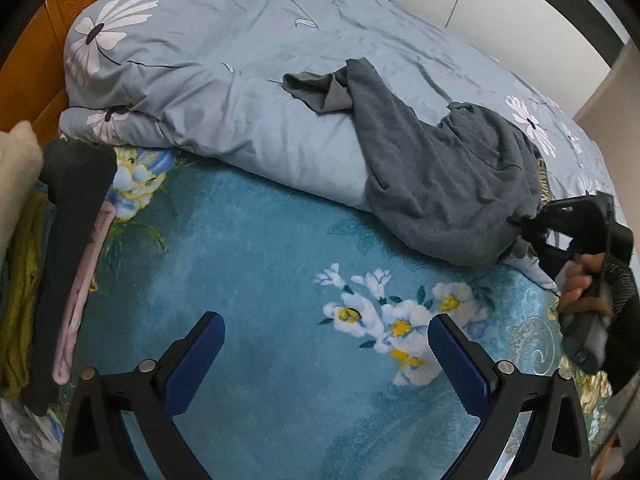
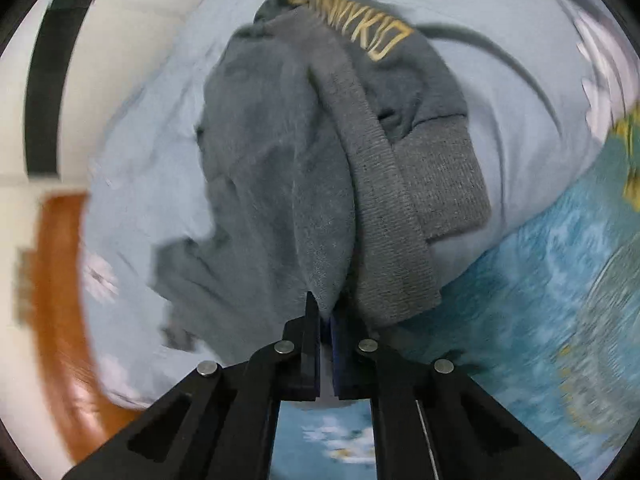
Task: Fold clothes
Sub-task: 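Grasp the sweatshirt hem with the right gripper and lift it off the duvet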
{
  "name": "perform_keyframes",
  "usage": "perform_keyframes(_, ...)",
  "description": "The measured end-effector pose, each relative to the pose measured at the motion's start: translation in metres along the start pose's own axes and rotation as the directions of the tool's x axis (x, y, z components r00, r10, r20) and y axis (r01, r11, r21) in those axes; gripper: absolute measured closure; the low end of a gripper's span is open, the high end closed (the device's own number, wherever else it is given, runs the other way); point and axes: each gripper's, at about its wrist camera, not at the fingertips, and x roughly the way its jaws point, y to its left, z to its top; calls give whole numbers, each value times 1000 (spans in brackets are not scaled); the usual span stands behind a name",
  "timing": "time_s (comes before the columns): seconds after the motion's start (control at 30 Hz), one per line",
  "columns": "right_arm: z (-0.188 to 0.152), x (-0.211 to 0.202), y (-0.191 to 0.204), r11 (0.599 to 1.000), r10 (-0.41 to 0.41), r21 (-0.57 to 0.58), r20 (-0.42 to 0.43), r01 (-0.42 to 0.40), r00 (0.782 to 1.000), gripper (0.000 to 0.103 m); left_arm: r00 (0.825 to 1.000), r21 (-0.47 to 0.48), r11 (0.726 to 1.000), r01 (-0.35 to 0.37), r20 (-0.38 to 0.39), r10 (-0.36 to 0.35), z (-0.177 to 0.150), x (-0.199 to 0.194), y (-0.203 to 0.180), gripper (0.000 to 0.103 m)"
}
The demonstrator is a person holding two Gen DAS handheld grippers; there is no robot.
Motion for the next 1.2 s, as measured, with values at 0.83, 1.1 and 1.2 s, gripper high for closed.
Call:
perform_keyframes(0.83,20,-383,-18,852,524,-156,282,-500,804,101,991,90,991,102,73,-109,-19,-107,-44,0)
perform_keyframes(1.1,-4,-478,0,865,471,-335,279,-374,837,101,982,169,973,158,78,-173,-47,-135,-71,0)
perform_keyframes(1.2,-26,-452,7,857,439,-373,170,-355,882,101,981,161,972,170,70,-183,-52,-141,-69,0)
